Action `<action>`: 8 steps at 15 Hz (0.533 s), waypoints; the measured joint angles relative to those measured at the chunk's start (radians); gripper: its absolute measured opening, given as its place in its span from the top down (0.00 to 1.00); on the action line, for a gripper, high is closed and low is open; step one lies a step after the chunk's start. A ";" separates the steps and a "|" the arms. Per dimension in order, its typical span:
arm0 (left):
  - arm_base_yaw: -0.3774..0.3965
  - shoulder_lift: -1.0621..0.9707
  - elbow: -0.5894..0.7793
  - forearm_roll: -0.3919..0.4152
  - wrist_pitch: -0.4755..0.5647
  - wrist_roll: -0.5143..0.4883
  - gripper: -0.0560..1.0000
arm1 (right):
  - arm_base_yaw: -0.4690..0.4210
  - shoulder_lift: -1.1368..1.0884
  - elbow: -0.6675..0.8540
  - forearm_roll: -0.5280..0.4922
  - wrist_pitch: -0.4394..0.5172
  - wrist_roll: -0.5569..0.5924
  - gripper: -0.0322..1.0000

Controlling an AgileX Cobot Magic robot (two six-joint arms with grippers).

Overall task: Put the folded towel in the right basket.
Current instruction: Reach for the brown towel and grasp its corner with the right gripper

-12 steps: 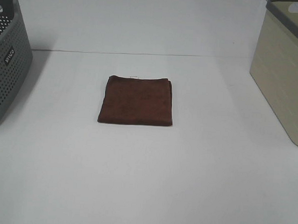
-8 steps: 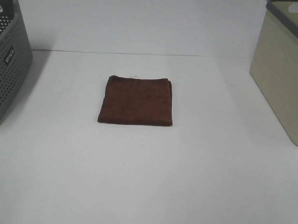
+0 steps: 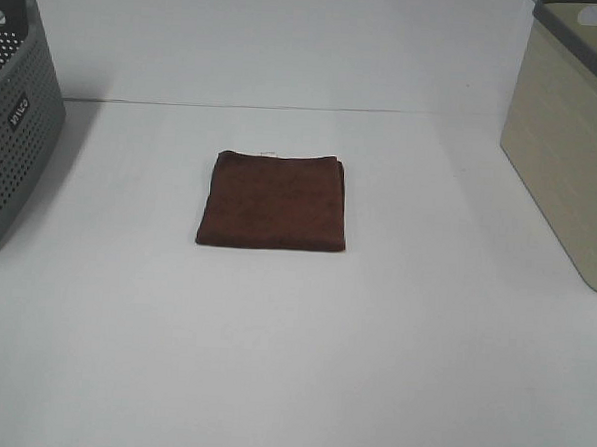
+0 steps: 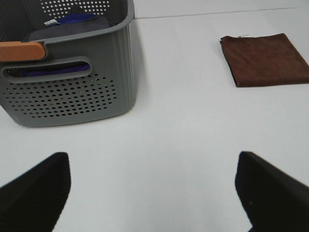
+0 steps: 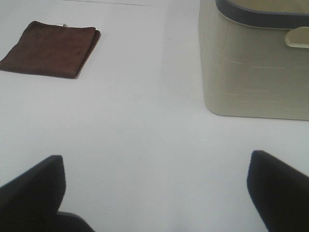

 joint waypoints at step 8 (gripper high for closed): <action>0.000 0.000 0.000 0.000 0.000 0.000 0.12 | 0.000 0.000 0.000 0.000 0.000 0.000 0.04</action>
